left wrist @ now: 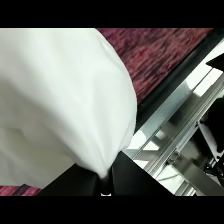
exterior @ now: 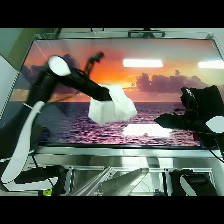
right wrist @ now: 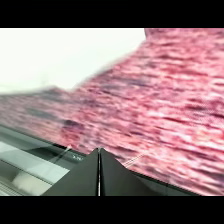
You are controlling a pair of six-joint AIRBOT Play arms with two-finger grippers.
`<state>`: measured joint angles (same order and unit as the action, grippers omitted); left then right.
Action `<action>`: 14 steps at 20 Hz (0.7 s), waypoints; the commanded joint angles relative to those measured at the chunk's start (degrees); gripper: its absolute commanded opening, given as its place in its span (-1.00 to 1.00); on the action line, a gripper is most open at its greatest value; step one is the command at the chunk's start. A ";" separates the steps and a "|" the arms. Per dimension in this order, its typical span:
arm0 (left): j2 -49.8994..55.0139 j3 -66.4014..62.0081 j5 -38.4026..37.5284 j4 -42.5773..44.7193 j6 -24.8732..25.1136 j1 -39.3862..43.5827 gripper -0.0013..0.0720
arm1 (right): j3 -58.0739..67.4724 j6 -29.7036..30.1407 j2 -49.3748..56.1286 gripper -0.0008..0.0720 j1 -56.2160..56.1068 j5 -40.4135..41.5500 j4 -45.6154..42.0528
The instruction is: Fold the shirts.
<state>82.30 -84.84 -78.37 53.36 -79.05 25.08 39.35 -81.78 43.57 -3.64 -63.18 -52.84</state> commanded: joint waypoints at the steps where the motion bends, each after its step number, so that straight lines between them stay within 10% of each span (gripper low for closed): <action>1: 0.52 7.10 2.34 0.68 -0.72 5.53 -0.91 | 0.39 0.85 0.00 -0.52 1.81 -0.61 -0.48; 2: 0.35 7.80 0.46 0.74 -0.39 5.75 -0.90 | 0.72 0.85 0.04 0.07 3.48 -0.66 -0.50; 3: 0.07 8.00 -2.14 1.01 -0.33 5.70 -0.90 | 1.20 2.10 0.28 0.19 5.70 -0.07 -0.46; 14: -11.37 21.53 -1.03 0.98 2.34 -4.48 -0.90 | 10.78 23.43 35.04 0.23 5.20 2.95 9.79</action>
<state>73.73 -68.90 -82.54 54.43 -78.24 23.40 47.57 -64.27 67.92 5.69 -62.78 -46.35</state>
